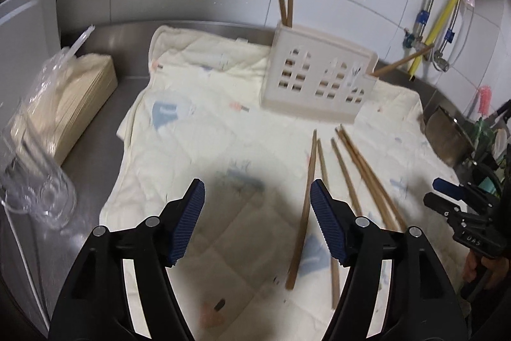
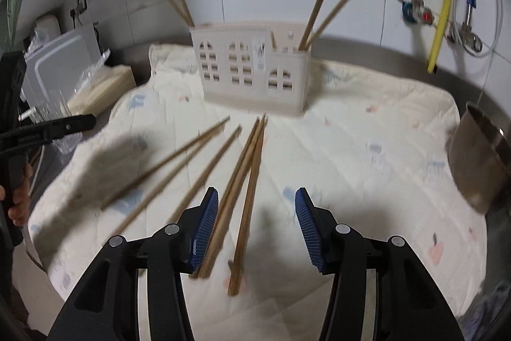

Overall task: Organize utensils
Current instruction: 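Close the left tool on a loose chopstick while the right tool grasps another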

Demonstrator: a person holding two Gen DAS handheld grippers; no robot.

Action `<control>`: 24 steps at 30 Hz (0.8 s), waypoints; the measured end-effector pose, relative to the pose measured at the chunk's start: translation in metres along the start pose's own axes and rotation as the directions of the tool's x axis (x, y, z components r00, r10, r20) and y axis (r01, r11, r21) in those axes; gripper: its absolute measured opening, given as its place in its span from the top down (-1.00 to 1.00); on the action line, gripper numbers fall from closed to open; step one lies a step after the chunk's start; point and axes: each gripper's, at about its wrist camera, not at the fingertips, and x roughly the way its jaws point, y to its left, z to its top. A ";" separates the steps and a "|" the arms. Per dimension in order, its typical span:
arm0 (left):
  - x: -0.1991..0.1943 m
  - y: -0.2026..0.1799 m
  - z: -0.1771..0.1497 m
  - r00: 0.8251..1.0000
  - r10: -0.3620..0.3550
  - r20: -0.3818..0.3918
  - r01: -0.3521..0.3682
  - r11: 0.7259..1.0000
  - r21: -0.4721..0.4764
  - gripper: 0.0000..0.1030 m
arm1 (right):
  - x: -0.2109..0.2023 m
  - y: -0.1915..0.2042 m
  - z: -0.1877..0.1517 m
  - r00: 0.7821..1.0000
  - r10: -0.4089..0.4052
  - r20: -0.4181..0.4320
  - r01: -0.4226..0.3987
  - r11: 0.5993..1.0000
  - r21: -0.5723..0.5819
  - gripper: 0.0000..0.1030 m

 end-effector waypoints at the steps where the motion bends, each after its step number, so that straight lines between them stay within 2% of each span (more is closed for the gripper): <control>1: 0.000 0.000 -0.003 1.000 0.007 -0.004 -0.007 1.000 0.002 -0.32 | 0.003 0.000 -0.003 1.000 0.000 -0.011 0.000 1.000 0.002 0.05; 7: 0.005 0.003 -0.017 0.999 0.006 -0.036 -0.006 1.000 -0.003 -0.32 | 0.017 0.001 -0.022 0.998 0.012 -0.064 -0.010 0.999 0.037 0.21; 15: 0.014 -0.008 -0.034 0.996 -0.018 -0.083 0.021 0.999 0.037 -0.32 | 0.030 0.006 -0.029 0.995 0.028 -0.095 -0.023 0.998 0.054 0.47; 19: 0.018 -0.014 -0.041 0.995 -0.007 -0.095 0.014 0.997 0.075 -0.29 | 0.033 0.008 -0.029 0.995 0.030 -0.100 -0.024 0.998 0.055 0.59; 24: 0.024 -0.020 -0.048 0.993 -0.022 -0.118 0.034 0.995 0.099 -0.12 | 0.037 0.007 -0.030 0.994 0.024 -0.108 -0.017 0.998 0.062 0.72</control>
